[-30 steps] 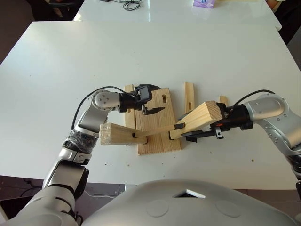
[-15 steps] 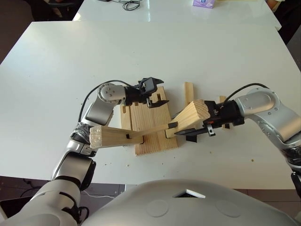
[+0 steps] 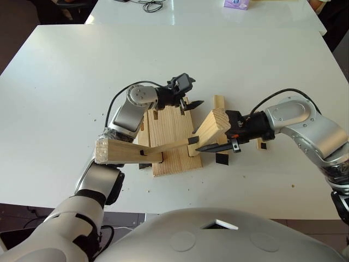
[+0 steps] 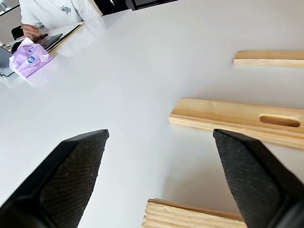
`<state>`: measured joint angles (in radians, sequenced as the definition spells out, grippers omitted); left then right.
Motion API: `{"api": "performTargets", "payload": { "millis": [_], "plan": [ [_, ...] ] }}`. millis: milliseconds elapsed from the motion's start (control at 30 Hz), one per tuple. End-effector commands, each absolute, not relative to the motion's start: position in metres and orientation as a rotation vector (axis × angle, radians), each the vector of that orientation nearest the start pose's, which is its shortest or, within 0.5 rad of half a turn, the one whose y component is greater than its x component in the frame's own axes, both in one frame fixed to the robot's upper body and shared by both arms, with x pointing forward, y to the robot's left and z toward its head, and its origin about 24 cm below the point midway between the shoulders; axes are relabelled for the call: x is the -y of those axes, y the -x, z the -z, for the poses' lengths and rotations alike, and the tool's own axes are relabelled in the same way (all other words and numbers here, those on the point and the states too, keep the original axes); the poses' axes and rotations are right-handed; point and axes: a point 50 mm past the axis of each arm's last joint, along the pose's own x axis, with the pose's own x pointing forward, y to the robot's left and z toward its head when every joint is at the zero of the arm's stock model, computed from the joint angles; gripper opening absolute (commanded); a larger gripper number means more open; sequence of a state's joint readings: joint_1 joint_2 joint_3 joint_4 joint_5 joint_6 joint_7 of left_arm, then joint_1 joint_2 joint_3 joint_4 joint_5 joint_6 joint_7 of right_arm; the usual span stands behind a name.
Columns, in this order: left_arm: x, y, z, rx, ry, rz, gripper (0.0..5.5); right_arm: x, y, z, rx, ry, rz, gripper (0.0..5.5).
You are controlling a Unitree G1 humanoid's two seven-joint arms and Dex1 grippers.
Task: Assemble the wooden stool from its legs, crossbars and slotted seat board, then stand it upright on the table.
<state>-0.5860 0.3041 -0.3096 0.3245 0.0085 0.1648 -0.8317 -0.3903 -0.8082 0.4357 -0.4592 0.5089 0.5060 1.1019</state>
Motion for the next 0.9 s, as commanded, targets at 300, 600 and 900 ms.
{"api": "performTargets", "payload": {
  "millis": [300,600,900],
  "plan": [
    [-0.082,-0.351,-0.093,-0.179,-0.516,0.937,4.09,0.126,-0.223,-0.098,-0.577,0.462,-1.466,2.03],
    [-0.137,-0.353,-0.098,-0.125,-0.496,0.815,4.09,0.17,-0.218,-0.1,-0.647,0.465,-1.327,2.03],
    [-0.167,-0.344,-0.1,-0.104,-0.488,0.776,4.09,0.193,-0.209,-0.099,-0.651,0.439,-1.224,2.03]
  ]
}}
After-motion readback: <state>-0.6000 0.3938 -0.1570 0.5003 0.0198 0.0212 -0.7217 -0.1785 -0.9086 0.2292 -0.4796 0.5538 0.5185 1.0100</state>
